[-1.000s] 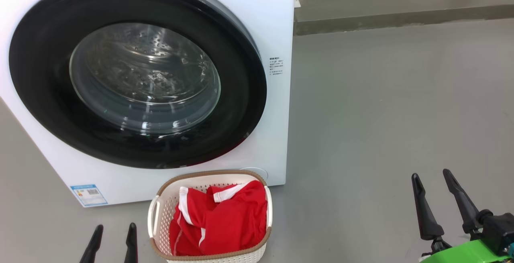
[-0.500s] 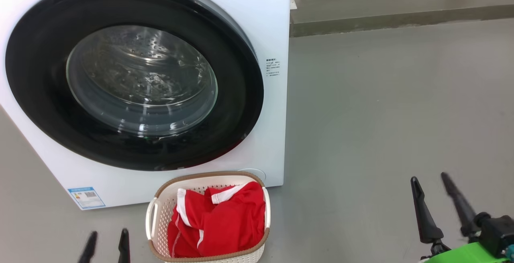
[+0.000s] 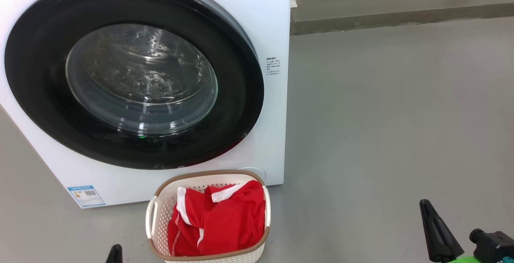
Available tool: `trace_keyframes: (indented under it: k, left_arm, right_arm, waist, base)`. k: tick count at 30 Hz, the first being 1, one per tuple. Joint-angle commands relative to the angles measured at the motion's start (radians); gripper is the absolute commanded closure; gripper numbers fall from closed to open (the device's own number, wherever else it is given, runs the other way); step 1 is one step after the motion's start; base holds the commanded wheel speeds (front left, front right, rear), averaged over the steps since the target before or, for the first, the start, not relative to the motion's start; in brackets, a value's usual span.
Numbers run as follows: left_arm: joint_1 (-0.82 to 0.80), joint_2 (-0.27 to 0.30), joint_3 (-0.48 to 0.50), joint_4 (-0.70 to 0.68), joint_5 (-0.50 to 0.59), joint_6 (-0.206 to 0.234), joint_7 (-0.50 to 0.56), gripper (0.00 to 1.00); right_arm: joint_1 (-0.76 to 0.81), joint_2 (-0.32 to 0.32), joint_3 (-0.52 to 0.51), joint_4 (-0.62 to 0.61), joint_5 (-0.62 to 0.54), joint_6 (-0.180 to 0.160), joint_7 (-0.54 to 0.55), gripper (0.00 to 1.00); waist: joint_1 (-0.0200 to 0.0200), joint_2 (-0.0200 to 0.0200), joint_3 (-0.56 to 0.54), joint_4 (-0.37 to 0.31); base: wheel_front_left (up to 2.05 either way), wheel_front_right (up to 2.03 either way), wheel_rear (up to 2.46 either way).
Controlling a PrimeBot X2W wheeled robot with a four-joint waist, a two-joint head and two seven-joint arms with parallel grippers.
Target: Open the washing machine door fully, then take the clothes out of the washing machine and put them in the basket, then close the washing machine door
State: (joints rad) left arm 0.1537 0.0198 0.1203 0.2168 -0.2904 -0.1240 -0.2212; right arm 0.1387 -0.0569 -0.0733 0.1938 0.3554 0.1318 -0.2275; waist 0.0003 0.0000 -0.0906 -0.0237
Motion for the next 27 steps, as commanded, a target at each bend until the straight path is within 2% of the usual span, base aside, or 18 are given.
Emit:
trace_keyframes:
  k: [1,27]
  left_arm:
    - [-0.026,0.012,0.003,-0.02,-0.037,-0.001,0.008,1.0]
    - [-0.077,0.016,0.0,-0.011,-0.318,-0.002,0.078,1.0]
  right_arm:
    - [-0.038,-0.009,-0.004,-0.022,0.033,0.0,0.006,1.0]
    - [-0.084,-0.006,-0.012,-0.006,0.301,0.0,0.079,1.0]
  waist:
    - [-0.0001,0.0,0.003,0.001]
    - [-0.0003,0.0,0.023,0.006]
  base:
    - [0.0,0.0,0.0]
    - [0.0,0.0,0.0]
